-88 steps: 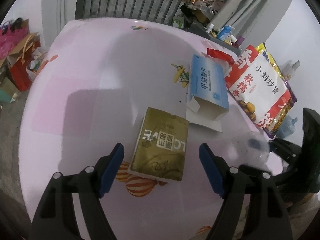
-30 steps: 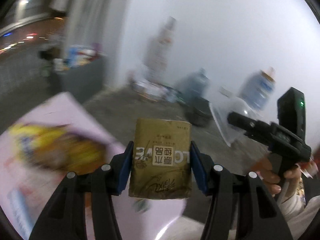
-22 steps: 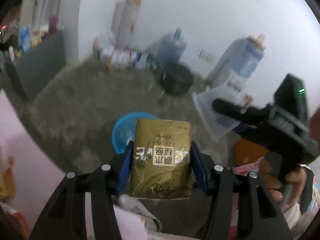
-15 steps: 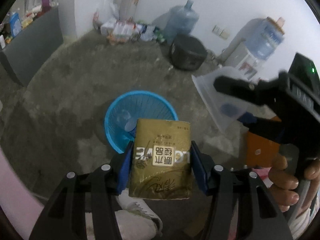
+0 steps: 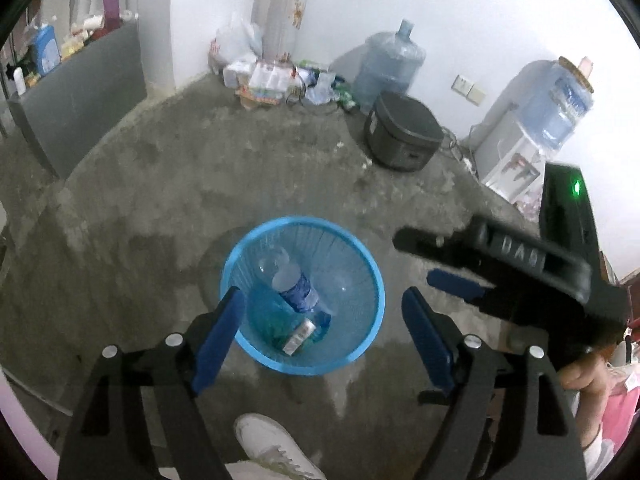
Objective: Collect trash
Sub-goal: 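Carry the pack and cup to the blue wastebasket and open both tools, then move both tools back to the table toward the blue box and purple bag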
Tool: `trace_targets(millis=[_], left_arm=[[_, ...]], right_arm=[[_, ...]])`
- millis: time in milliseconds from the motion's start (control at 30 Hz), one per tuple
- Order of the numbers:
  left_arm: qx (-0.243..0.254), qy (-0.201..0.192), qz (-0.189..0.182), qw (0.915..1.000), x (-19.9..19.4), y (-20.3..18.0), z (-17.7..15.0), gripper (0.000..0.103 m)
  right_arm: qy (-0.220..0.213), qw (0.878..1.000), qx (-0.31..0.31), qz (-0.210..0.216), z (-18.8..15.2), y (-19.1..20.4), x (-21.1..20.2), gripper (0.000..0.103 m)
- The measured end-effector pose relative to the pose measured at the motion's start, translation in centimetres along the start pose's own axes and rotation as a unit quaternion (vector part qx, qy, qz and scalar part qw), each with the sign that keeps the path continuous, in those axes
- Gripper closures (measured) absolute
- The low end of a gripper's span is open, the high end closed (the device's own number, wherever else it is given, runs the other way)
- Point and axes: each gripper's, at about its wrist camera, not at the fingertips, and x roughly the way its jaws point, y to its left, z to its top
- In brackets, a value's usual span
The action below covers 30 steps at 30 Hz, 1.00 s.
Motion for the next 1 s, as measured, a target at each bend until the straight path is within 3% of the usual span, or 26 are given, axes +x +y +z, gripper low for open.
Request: trace_targets(millis=[267,433,500,733,1000], left_arm=[[0.004,-0.046,-0.016,0.9988,-5.4,-1.1,-0.3,0.02],[0.021,-0.089,-0.007,0.9958,-9.8,-1.9,-0.9,0.018],[0.026,-0.111,-0.003,0.9935,-11.7,-2.1,-1.2,0.018],[0.032,-0.168,-0.003,0.9852,-18.5,-1.9,-3.1,0.015],[0.037,-0.21,0.05,0.9757,-24.6,-0.6,-6.3,0.011]], right_arm=[[-0.056,0.997,-0.055,-0.015,-1.8,2.9,-3.3,0.022],[-0.108,0.987,-0.116,-0.033,-3.6,5.4,-6.2,0.013],[-0.135,0.98,-0.143,-0.039,-4.5,6.7,-7.7,0.008],[-0.205,0.952,-0.223,-0.044,-7.2,10.7,-11.9,0.008],[-0.278,0.919,-0.277,-0.043,-9.9,13.7,-15.4,0.008]])
